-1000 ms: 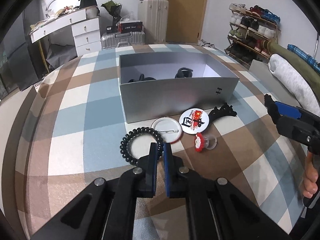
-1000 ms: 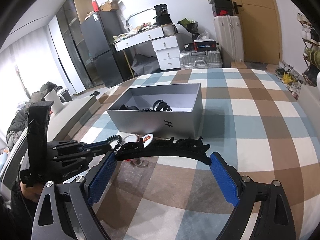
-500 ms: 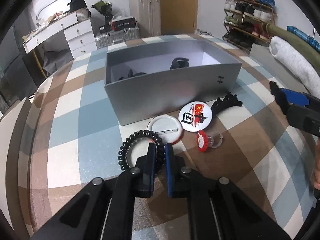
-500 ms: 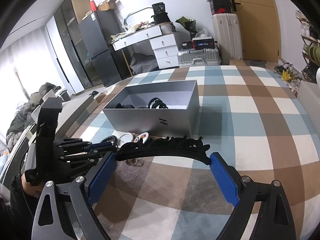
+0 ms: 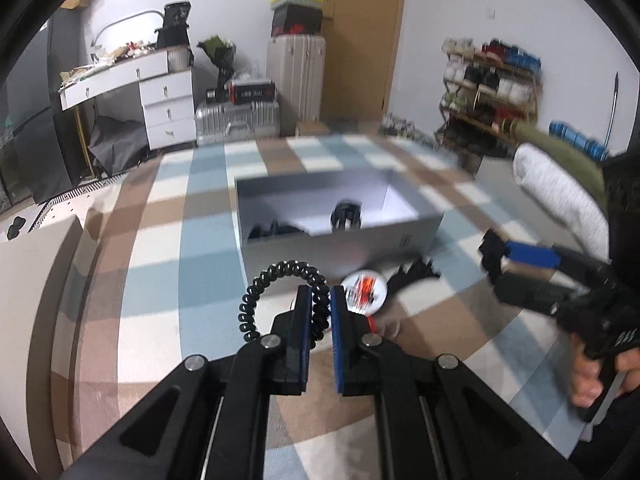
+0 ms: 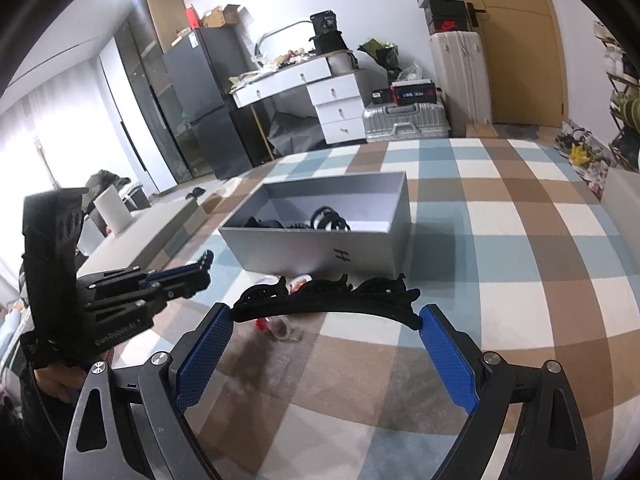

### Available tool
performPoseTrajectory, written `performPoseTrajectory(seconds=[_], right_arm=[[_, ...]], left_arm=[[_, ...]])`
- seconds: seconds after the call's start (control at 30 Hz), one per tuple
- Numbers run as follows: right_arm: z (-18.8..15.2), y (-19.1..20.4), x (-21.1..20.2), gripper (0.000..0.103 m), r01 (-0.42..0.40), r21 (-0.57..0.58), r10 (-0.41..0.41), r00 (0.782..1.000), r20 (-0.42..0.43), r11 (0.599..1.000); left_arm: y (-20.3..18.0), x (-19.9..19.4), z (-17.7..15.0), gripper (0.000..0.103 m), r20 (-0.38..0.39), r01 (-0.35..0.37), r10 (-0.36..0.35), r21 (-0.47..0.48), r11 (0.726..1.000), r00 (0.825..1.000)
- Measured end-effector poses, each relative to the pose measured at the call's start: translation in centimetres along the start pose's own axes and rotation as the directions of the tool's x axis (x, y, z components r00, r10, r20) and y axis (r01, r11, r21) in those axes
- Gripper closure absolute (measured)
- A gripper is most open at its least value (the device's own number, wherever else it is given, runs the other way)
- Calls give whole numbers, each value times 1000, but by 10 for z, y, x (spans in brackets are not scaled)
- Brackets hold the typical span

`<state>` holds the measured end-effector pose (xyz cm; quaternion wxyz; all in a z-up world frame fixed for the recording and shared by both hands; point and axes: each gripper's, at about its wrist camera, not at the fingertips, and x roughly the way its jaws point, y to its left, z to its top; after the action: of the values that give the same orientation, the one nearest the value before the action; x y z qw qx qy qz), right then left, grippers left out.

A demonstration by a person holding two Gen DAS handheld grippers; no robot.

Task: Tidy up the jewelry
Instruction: 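Carry the hair tie and claw clip into the silver box and open both tools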

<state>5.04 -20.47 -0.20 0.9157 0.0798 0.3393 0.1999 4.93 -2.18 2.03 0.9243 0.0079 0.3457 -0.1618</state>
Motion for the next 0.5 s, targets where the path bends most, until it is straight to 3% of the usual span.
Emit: performPoseTrajectory(seconds=[0.17, 0.5], right_arm=[[10, 4, -1, 9, -10, -16, 11, 999, 33, 1000], [29, 9, 19, 9, -19, -28, 21, 997, 69, 999]], left_arm=[[1, 1, 11, 99, 59, 15, -14, -21, 1000, 998], [7, 21, 28, 99, 98, 34, -28, -57, 998, 995]])
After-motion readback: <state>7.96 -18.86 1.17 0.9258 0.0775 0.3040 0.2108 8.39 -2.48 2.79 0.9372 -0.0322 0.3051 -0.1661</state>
